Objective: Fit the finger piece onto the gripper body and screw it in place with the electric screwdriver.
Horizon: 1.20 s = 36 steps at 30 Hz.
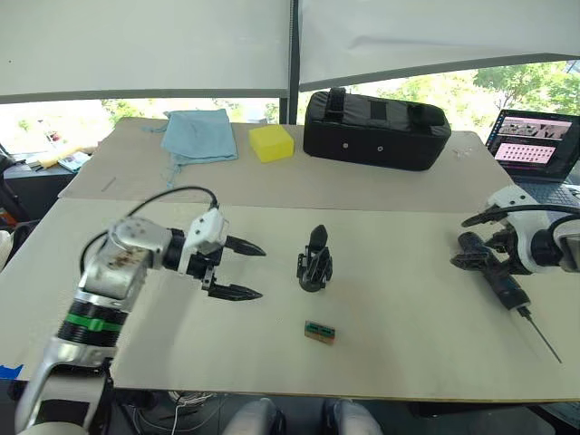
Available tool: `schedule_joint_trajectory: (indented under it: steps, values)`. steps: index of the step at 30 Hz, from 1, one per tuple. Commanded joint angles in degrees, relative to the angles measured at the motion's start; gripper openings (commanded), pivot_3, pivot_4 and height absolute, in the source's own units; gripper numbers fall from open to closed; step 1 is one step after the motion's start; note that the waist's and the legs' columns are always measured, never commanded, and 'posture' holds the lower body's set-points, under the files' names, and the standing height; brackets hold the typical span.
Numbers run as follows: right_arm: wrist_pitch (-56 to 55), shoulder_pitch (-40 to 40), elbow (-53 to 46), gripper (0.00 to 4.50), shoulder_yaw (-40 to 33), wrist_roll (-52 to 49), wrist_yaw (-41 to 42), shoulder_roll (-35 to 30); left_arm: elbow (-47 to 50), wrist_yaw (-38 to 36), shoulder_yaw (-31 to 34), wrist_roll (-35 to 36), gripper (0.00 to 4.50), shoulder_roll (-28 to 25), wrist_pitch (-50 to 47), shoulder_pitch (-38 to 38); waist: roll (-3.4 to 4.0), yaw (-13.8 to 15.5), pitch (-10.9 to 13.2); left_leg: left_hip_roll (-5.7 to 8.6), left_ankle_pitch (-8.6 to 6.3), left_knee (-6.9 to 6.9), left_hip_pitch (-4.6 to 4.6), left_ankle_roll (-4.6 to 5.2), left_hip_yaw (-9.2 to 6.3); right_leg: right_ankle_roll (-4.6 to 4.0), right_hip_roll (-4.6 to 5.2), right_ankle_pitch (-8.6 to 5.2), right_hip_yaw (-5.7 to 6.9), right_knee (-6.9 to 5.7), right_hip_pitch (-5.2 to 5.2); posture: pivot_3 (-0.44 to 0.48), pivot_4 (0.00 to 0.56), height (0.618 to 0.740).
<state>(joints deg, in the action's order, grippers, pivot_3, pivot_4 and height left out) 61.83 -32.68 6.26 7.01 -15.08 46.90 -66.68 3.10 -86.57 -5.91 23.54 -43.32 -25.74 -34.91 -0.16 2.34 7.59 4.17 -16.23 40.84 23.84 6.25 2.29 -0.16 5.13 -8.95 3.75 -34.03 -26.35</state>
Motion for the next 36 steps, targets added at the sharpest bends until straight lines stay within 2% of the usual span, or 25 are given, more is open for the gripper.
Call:
schedule_joint_trajectory:
  steps: [1, 4, 9, 13, 16, 18, 24, 26, 28, 33, 36]
  values:
    - [-1.5, -1.3, 7.2, 4.47, 2.6, 5.0, -0.7, -0.8, 7.3, -0.1, 2.8, 7.9, 4.50, -2.9, -9.5, -2.8, 0.09, -0.1, 0.1, 0.01, 0.01, 0.00, 0.00, 0.01, 0.00, 0.14, -0.01, 0.06, 0.01, 0.00, 0.00, 0.000, 0.150, 0.739]
    - [1.7, -3.9, 11.6, 4.47, 4.4, 5.4, 0.2, 1.7, 10.4, 1.0, 5.6, 14.7, 4.50, -4.4, -16.3, -5.6, 0.17, -0.4, 0.2, 0.02, 0.28, 0.00, 0.00, 0.39, 0.01, 0.19, -0.06, 0.03, 0.02, -0.02, 0.01, 0.000, 0.150, 0.739]
    - [1.8, -6.0, 15.9, 4.47, 6.4, 7.6, -0.2, 4.7, 12.4, 3.1, 8.2, 21.3, 4.50, -4.8, -21.9, -8.2, 0.23, -1.3, 0.3, 0.01, 0.39, -0.08, -0.22, 0.24, 0.00, 0.26, -0.17, 0.00, 0.02, -0.11, 0.12, 0.000, 0.150, 0.739]
    - [-1.9, -7.3, 22.9, 4.47, 8.4, 11.3, -1.5, 8.3, 13.1, 3.4, 7.4, 20.8, 4.50, -5.1, -20.1, -8.6, 0.11, -1.7, 0.4, -0.01, 0.42, -0.07, -0.28, 0.21, 0.00, 0.26, -0.21, -0.01, 0.01, -0.13, 0.19, 0.000, 0.150, 0.739]
    - [-4.8, -6.6, 26.0, 4.47, 9.6, 13.1, 0.1, 8.5, 13.7, 3.3, 6.7, 20.0, 4.50, -5.5, -18.9, -8.1, -0.24, -1.7, 0.6, -0.01, 0.41, -0.08, -0.71, 0.18, 0.00, 0.31, -0.24, -0.05, -0.01, -0.07, 0.65, 0.000, 0.150, 0.739]
    - [-6.6, -6.5, 27.1, 3.95, 9.6, 13.7, 1.2, 8.5, 13.9, 3.2, 6.7, 20.5, 4.50, -5.6, -19.4, -8.1, -0.38, -1.6, 0.7, -0.01, 0.18, -0.09, -0.98, -0.22, -0.02, 0.39, -0.24, -0.11, -0.01, -0.02, 0.96, 0.000, 0.150, 0.739]
    - [-4.4, -5.5, 15.2, 2.00, 8.6, 9.4, 14.9, 2.9, 13.4, 2.7, 6.0, 19.5, 4.50, -5.5, -17.5, -8.2, -0.21, -1.4, 0.8, 0.04, 0.11, -0.08, -1.06, -0.21, -0.04, 0.57, -0.19, -0.21, -0.02, -0.06, 1.04, 0.000, 0.150, 0.739]
    - [-11.7, -3.6, 6.5, 1.92, 7.8, 6.6, 25.4, -2.4, 12.2, 1.7, 4.4, 17.4, 4.50, -5.5, -15.3, -8.2, 0.30, -1.6, 1.2, 0.04, 0.13, -0.09, -1.04, -0.24, -0.04, 0.54, -0.22, -0.21, -0.02, -0.08, 0.99, 0.000, 0.150, 0.739]
    - [-16.3, -1.5, 1.4, 1.92, 7.6, 5.6, 30.7, -5.6, 11.6, 0.3, 2.6, 14.9, 4.50, -5.7, -12.2, -7.5, 0.74, -1.8, 1.5, 0.04, 0.15, -0.10, -0.98, -0.23, -0.01, 0.54, -0.21, -0.21, -0.03, -0.10, 0.90, 0.000, 0.150, 0.739]
    - [-33.0, 5.5, -0.2, 1.91, 8.7, 11.7, 29.5, -7.4, 10.4, -2.8, -1.0, 10.4, 4.50, -5.7, -5.7, -6.2, 0.86, -1.6, 1.6, 0.01, 0.20, -0.13, -0.99, -0.34, -0.02, 0.49, -0.25, -0.25, -0.01, -0.17, 0.87, 0.000, 0.150, 0.739]
    - [-34.7, 6.7, 0.9, 1.91, 9.6, 14.2, 27.9, -4.9, 9.8, -3.9, -1.7, 9.4, 4.50, -5.4, -3.8, -6.2, 0.84, -1.5, 1.6, 0.02, 0.19, -0.09, -0.91, -0.35, -0.01, 0.52, -0.17, -0.25, -0.01, -0.08, 0.85, 0.000, 0.150, 0.739]
